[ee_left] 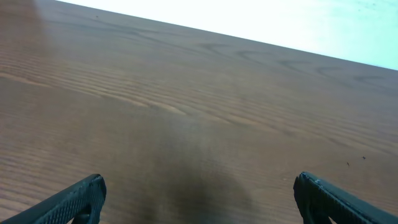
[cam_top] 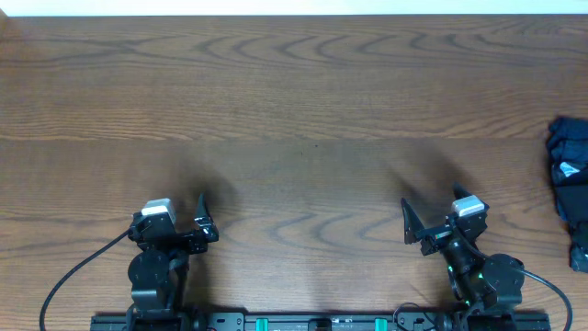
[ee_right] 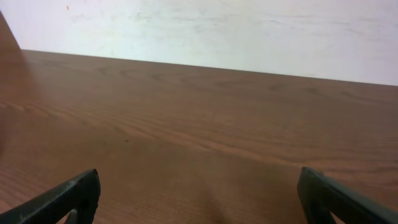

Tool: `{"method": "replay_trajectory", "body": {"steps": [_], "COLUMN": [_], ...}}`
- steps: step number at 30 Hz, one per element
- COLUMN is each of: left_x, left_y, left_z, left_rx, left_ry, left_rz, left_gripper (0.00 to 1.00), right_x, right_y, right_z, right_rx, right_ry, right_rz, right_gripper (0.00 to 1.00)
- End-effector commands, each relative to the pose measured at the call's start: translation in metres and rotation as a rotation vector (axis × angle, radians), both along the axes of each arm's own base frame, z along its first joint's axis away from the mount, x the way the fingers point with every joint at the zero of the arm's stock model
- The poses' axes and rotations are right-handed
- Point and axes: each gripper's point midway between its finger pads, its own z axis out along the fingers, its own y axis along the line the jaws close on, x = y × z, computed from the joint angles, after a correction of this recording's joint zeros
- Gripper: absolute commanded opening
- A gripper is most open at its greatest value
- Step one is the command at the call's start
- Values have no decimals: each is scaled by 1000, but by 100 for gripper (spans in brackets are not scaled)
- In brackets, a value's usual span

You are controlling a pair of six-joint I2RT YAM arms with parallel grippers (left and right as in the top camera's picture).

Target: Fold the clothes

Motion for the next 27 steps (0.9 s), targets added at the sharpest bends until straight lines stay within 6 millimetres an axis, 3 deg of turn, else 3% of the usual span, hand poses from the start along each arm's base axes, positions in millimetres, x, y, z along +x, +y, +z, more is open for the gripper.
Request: {"method": "replay_trajectory", "body": {"steps": [1, 27], "left_x": [-1, -1], "left_y": [4, 4], "left_z": [-11, -11], "left_rx": [10, 10], "left_ry": [25, 25], "left_rz": [18, 18], "left_gripper": [98, 98], "right_x": [0, 0], "right_y": [0, 0], "right_z": [-1, -1], "right_rx": [-12, -12], "right_ry": [-8, -8], "right_rz": [3, 3], "right_gripper": [99, 99]}}
